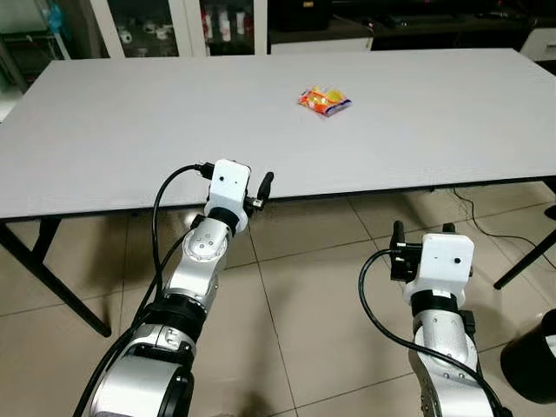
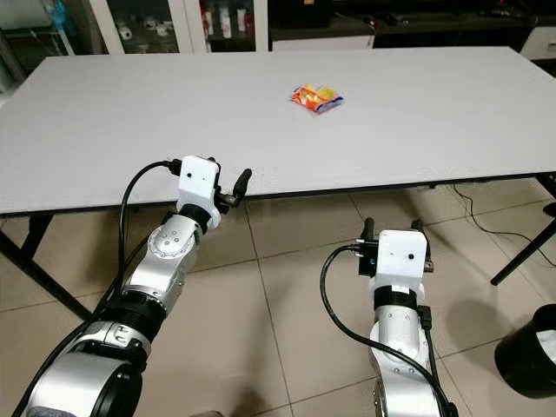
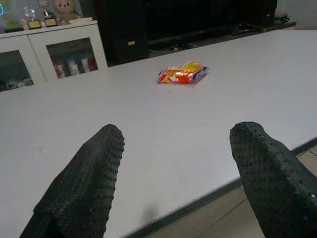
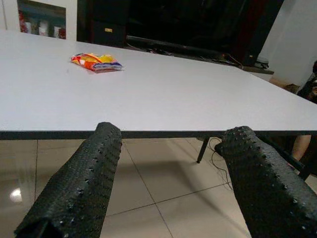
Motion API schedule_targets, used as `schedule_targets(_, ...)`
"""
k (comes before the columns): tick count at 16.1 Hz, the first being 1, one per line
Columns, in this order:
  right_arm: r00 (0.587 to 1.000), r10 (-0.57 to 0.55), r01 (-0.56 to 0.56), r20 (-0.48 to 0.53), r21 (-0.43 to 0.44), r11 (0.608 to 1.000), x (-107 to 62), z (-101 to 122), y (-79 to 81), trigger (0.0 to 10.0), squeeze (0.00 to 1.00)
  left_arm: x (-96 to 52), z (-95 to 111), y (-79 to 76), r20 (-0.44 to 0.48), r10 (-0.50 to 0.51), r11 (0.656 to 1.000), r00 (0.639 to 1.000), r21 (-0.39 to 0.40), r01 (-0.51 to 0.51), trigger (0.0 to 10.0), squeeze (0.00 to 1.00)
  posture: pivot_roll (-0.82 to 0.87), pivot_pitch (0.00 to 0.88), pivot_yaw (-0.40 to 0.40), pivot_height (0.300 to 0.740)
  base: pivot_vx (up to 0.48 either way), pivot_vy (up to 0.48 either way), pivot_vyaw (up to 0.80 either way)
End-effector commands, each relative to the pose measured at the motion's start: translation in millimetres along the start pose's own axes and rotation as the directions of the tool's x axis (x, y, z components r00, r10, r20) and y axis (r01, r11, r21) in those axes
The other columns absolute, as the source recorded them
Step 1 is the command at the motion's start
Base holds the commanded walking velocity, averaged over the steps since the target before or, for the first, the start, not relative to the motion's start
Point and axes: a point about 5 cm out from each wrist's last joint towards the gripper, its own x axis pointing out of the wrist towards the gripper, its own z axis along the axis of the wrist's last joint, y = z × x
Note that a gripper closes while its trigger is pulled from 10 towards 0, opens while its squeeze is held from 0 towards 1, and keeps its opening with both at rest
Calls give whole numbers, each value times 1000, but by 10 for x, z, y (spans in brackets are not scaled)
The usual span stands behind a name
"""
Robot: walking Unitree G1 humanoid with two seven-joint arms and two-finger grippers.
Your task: Picking trash to rubbish bin
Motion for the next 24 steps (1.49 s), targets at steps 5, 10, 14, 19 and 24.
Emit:
schedule_targets(5,999,-25,26,36,-21,999,8,70,-62,10000,0,38,94,-31,32,-18,1000,999,-15,18,10000,0,90,70,-3,740,292,0,0)
schedule_targets(10,999,-21,22,39,-29,999,3,74,-62,10000,0,35,88,-40,28,-23,1000,999,-17,23,10000,0,86,70,-4,740,300,0,0)
schedule_targets(14,999,-22,23,43,-29,999,1,86,-60,10000,0,33,93,-41,29,-23,1000,999,-19,24,10000,0,86,72,-3,740,333,0,0)
schedule_targets(19,999,-29,30,45,-30,999,-5,87,-66,10000,0,42,78,-35,17,-32,999,999,-20,32,10000,0,82,73,1,740,344,0,0)
schedule_targets(24,998,-39,40,44,-22,999,-5,94,-67,10000,0,41,70,-41,12,-35,999,999,-22,35,10000,0,80,75,0,740,342,0,0)
